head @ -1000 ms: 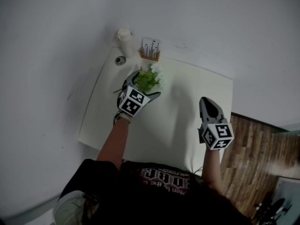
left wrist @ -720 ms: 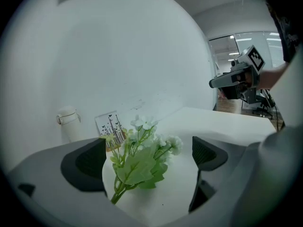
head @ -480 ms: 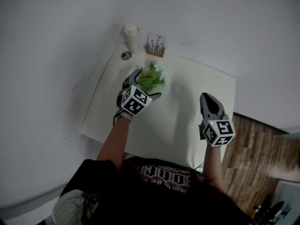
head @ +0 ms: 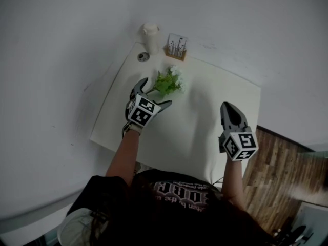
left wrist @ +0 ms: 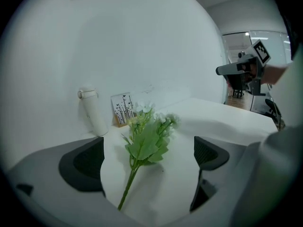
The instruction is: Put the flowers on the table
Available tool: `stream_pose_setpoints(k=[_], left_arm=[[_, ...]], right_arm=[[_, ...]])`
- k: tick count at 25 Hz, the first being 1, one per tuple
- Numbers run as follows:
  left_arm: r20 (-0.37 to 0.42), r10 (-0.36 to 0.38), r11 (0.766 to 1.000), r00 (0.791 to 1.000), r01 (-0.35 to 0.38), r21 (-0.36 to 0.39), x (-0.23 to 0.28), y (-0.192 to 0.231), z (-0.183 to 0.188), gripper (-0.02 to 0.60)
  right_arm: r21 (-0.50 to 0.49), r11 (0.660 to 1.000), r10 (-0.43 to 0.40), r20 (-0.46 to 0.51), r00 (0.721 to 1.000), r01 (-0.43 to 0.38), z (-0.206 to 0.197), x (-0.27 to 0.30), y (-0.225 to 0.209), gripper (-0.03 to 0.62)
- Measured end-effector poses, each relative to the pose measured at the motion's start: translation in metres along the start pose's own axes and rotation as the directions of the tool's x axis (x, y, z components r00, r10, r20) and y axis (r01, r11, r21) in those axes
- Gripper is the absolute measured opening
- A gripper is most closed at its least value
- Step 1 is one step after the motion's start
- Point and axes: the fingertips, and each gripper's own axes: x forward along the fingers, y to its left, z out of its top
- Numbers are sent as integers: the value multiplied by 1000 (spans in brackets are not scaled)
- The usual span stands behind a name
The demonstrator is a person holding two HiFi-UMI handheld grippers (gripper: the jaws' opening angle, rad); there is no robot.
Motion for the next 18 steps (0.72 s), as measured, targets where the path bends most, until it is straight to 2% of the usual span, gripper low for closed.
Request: stream_pose_setpoints(k=[3,8,10,16,18], left_arm=[[46,-4,1000,999,4,-3,-17,-4,24,578],[155,-61,998,986,61,7,-41,-23,62,570],[212,-79,997,974,79,12,-54,-32,79,549],[362,-117,992,925,125,1,-88,-53,128,414],[402,-130,990,906,141,3,-99,-61,142,386]], right_arm=[[-10,1000,17,5,1000,-17,4,4,6,32],[-28,999,33,21,999,-33,11,7,15,32],[-38,999,36,26,999,-35,13,7,18,31],[-57,998,41,51,998,-38,23,6,23,31],[-61,998,39,56,998,-35,27,4,24,31]])
